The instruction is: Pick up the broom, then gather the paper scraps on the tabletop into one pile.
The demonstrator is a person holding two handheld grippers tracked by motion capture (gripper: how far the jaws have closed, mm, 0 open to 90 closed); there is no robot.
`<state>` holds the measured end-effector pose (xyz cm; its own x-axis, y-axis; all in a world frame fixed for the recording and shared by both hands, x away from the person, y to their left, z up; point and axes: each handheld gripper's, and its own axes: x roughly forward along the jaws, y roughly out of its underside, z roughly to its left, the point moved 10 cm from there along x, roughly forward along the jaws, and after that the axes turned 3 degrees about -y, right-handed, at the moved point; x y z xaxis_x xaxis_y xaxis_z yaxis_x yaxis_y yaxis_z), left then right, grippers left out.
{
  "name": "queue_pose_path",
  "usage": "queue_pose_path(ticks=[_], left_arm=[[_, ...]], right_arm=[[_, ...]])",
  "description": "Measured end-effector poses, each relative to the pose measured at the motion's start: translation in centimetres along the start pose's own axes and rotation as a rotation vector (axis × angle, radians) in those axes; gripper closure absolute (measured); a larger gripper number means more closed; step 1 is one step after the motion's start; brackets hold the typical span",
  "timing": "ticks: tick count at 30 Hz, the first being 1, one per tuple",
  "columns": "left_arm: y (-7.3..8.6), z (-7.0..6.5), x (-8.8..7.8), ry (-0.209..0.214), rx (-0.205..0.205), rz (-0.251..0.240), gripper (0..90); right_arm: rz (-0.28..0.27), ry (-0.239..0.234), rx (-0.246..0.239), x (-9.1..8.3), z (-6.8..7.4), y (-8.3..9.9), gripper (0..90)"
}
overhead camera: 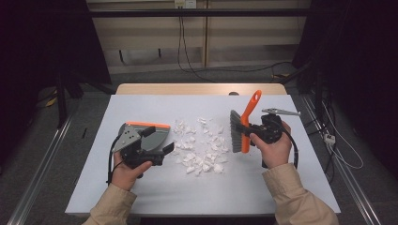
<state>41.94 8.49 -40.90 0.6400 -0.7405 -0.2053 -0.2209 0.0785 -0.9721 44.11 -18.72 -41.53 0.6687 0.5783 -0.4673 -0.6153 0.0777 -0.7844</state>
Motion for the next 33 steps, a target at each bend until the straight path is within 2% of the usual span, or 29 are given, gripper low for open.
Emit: queue_pose_path(ticks=[2, 6, 15, 20, 23, 26, 30, 33], left_arm=[[0.0, 0.4, -0.3, -0.004, -0.011, -0.002, 4.0], [0.2, 0.9, -0.9, -0.003, -0.009, 0.0, 3.7], [0.2, 1.9, -2.0, -0.011, -0.014, -0.007, 2.3], [0.3, 2.4, -2.6, -0.02, -0.027, -0.002, 2.3], [0.3, 2.7, -3.1, -0.025, -0.017, -0.002, 2.3], [0.4, 3.1, -3.6, -0.03, -0.012, 0.002, 2.3], [0.7, 3.6, -4.1, -0.042, -0.018, 0.001, 2.3], [0.8, 3.7, -4.3, -0.042, -0.02, -0.001, 2.3]], right_arm=[[0.002, 0.005, -0.002, 0.0, -0.2, 0.0, 70.0], [0.013, 0.02, -0.01, -0.4, -0.7, 0.0, 70.0], [0.027, 0.06, 0.001, -1.6, -2.6, -0.1, 70.1], [0.061, 0.075, 0.005, -1.7, -3.5, 0.5, 70.0], [0.079, 0.088, 0.005, -1.6, -3.9, 1.1, 70.0], [0.104, 0.111, -0.009, -1.5, -4.3, 1.6, 70.0], [0.126, 0.139, 0.017, -1.4, -5.3, 1.8, 70.0], [0.145, 0.183, 0.019, -1.0, -6.3, 2.1, 70.0]])
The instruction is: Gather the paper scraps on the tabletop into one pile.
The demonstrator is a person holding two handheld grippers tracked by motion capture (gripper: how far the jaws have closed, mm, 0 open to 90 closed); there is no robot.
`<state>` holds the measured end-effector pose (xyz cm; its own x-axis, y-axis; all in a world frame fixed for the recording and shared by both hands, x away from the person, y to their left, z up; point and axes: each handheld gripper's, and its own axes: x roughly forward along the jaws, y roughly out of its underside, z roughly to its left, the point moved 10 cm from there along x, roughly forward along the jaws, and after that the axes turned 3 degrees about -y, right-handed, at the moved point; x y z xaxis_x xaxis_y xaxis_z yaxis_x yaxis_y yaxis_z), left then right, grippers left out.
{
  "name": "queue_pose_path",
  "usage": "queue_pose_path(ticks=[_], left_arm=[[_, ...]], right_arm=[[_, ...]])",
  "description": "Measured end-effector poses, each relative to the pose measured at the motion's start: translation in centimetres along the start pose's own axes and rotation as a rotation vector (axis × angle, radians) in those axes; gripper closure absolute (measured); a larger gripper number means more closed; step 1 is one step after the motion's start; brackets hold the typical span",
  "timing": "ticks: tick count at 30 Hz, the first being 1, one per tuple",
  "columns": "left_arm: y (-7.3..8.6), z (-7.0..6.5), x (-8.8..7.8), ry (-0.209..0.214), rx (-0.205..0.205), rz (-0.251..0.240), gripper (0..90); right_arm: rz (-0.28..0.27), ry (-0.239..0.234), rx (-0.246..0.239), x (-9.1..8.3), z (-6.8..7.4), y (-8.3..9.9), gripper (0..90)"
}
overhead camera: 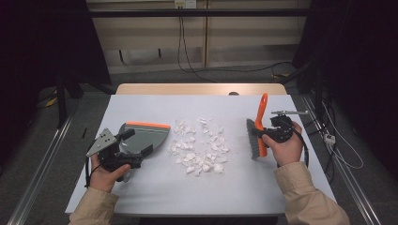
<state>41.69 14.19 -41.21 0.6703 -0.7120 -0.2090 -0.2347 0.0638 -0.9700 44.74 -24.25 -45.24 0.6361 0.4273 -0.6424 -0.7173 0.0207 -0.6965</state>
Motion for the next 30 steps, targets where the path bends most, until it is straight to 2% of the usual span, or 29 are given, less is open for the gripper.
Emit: queue_pose_path(ticks=[2, 4, 12, 15, 17, 22, 26, 29, 30], left_arm=[[0.1, -0.1, 0.0, 0.002, 0.003, 0.001, 2.3], [0.2, -0.1, 0.0, 0.004, 0.005, 0.002, 2.3], [0.7, 0.3, 0.0, -0.006, 0.0, 0.01, 2.4], [0.7, 0.4, 0.0, -0.005, -0.003, 0.008, 2.4], [0.7, 0.5, -0.1, -0.009, -0.006, 0.006, 2.4], [0.8, 0.6, -0.1, -0.01, -0.006, 0.007, 2.5], [1.0, 0.6, 0.0, -0.011, -0.006, 0.011, 2.6], [1.0, 0.7, 0.0, -0.012, -0.008, 0.011, 2.6], [1.0, 0.7, -0.1, -0.012, -0.007, 0.012, 2.6]], right_arm=[[0.004, -0.005, 0.008, 0.5, -0.2, 0.0, 70.1], [0.0, 0.012, 0.0, 0.9, -0.4, -0.1, 70.4], [-0.026, 0.06, -0.065, 2.7, -0.9, -0.4, 71.0], [-0.03, 0.077, -0.109, 3.3, -0.7, -0.5, 70.9], [-0.023, 0.087, -0.136, 3.8, -0.7, -0.4, 70.6], [0.01, 0.104, -0.164, 4.8, -0.7, 0.1, 70.1], [0.017, 0.083, -0.18, 4.9, -0.1, 0.4, 67.8], [0.011, 0.066, -0.198, 4.8, 0.1, 0.5, 58.4], [0.009, 0.068, -0.21, 4.6, 0.1, 0.5, 59.2]])
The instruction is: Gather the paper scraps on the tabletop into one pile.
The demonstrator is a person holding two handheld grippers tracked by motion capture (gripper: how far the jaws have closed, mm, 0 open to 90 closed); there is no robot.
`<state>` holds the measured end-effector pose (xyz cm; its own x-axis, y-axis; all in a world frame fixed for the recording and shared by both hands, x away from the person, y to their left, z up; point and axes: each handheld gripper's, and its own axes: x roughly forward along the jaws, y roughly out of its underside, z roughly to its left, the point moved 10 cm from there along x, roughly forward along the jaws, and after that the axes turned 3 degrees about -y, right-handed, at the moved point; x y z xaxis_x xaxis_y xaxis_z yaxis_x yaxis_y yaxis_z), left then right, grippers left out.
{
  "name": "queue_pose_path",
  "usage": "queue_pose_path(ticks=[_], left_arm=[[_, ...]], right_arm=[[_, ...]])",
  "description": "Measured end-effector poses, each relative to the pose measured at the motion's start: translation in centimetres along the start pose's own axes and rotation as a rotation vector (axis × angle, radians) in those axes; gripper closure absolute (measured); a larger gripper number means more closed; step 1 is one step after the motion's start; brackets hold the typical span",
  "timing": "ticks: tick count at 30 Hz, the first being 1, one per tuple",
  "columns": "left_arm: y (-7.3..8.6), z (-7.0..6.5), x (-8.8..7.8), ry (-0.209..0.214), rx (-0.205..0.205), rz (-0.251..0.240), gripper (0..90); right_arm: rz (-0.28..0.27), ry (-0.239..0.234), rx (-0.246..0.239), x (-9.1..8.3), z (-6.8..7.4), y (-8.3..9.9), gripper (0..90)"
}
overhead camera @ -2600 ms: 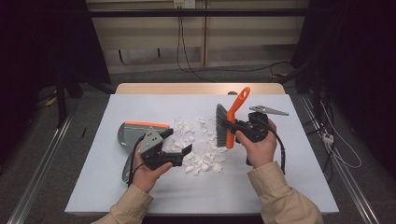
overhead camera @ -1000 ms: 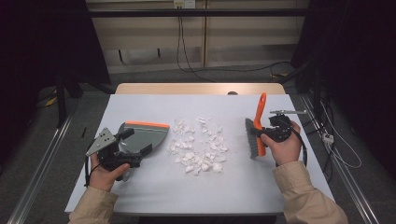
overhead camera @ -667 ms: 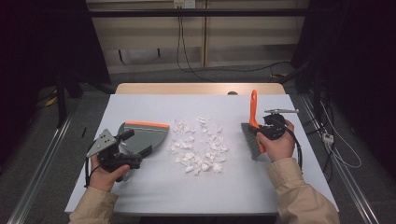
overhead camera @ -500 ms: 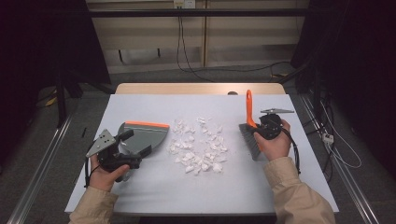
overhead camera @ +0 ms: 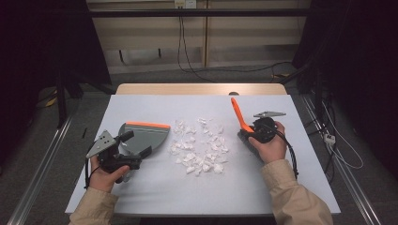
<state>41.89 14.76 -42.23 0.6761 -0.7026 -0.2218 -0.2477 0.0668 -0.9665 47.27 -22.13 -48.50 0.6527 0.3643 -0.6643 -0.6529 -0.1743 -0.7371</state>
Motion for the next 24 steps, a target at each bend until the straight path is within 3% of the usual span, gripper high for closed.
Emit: queue_pose_path(ticks=[6, 11, 15, 18, 24], left_arm=[[0.0, -0.2, 0.0, -0.001, 0.004, 0.002, 2.7], [0.0, -0.2, -0.1, -0.005, 0.003, 0.003, 2.8], [0.0, -0.2, -0.2, -0.005, 0.003, 0.001, 2.9], [0.1, -0.2, -0.2, -0.006, 0.002, 0.002, 2.9], [0.2, -0.2, -0.3, -0.009, 0.001, 0.005, 2.9]], right_arm=[[-0.001, 0.02, -0.036, -1.6, -0.1, 0.0, 53.4], [0.024, 0.025, -0.035, -2.8, -0.2, 0.8, 53.9], [0.047, 0.037, -0.038, -3.1, -0.3, 1.5, 58.7], [0.088, 0.019, -0.027, -2.9, -0.1, 2.4, 70.8], [0.091, 0.018, -0.009, -2.5, -0.2, 2.3, 71.6]])
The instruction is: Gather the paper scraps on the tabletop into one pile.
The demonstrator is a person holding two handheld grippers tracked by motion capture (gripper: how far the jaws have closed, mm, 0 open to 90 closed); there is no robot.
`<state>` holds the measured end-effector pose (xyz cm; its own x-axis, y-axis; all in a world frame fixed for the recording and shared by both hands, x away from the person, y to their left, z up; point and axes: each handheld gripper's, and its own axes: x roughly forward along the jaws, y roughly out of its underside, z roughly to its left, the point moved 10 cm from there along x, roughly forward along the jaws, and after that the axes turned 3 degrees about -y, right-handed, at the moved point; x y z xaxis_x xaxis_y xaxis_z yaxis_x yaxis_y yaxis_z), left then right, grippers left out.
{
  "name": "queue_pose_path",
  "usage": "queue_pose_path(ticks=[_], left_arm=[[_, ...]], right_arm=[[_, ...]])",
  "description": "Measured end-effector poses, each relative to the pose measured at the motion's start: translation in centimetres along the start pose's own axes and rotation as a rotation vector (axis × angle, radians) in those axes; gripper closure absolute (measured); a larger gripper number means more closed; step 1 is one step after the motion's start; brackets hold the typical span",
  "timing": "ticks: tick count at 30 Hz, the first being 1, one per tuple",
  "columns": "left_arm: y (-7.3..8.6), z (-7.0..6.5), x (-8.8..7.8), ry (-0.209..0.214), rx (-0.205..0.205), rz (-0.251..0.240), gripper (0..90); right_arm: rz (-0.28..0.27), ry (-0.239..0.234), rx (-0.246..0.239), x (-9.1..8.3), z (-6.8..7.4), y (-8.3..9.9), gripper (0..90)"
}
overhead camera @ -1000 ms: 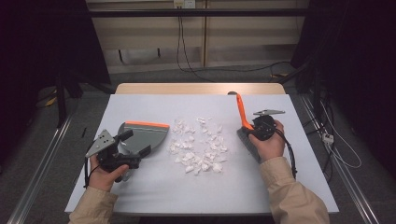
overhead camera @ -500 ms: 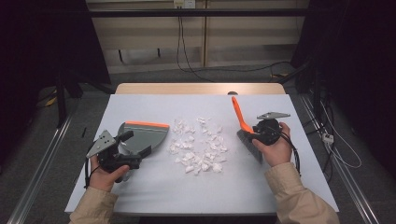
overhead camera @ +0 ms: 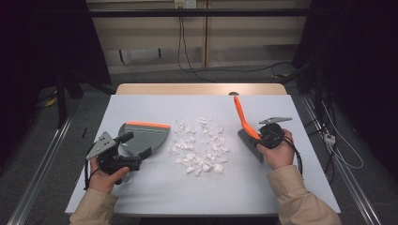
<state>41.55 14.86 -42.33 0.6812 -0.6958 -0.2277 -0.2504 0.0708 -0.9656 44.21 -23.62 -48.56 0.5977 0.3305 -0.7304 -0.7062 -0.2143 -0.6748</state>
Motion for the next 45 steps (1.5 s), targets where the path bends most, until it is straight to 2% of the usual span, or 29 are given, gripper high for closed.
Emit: queue_pose_path(ticks=[3, 4, 6, 8, 13, 20, 25, 27, 35, 37, 41, 45], left_arm=[[0.1, 0.2, 0.0, -0.001, -0.004, 0.002, 2.9], [0.1, 0.2, 0.0, -0.001, -0.007, 0.004, 2.9], [0.2, 0.2, 0.1, 0.003, -0.009, 0.002, 2.8], [0.3, 0.3, 0.1, 0.004, -0.007, 0.008, 2.8], [0.4, 0.4, 0.2, 0.002, -0.019, 0.008, 2.6], [0.7, 0.6, 0.0, -0.003, -0.022, 0.012, 2.6], [0.7, 0.9, -0.2, -0.015, -0.025, 0.015, 2.6], [0.8, 1.0, -0.2, -0.018, -0.026, 0.017, 2.6], [1.3, 1.4, -0.1, -0.024, -0.034, 0.03, 2.6], [1.3, 1.5, 0.0, -0.027, -0.037, 0.029, 2.6], [1.3, 1.8, 0.1, -0.035, -0.039, 0.031, 2.6], [1.2, 2.0, 0.0, -0.041, -0.043, 0.023, 2.6]], right_arm=[[-0.025, -0.006, -0.01, 0.1, 0.0, -0.7, 71.7], [-0.047, -0.019, -0.017, 0.3, -0.1, -1.1, 71.7], [-0.089, -0.049, 0.005, 0.6, -0.1, -2.0, 71.6], [-0.115, -0.049, -0.009, 1.0, -0.2, -2.8, 71.7], [-0.156, -0.072, -0.006, 2.2, -0.2, -4.7, 71.7], [-0.196, -0.065, -0.06, 3.6, -0.3, -7.2, 71.7], [-0.203, -0.08, -0.077, 5.0, 0.0, -8.4, 71.7], [-0.189, -0.066, -0.098, 5.8, 0.0, -8.7, 71.7], [-0.183, -0.092, -0.157, 8.5, 0.3, -9.3, 71.7], [-0.184, -0.077, -0.172, 9.0, 0.3, -9.7, 71.7], [-0.177, -0.083, -0.216, 10.0, 0.9, -10.6, 71.7], [-0.156, -0.126, -0.251, 10.9, 2.1, -10.8, 71.7]])
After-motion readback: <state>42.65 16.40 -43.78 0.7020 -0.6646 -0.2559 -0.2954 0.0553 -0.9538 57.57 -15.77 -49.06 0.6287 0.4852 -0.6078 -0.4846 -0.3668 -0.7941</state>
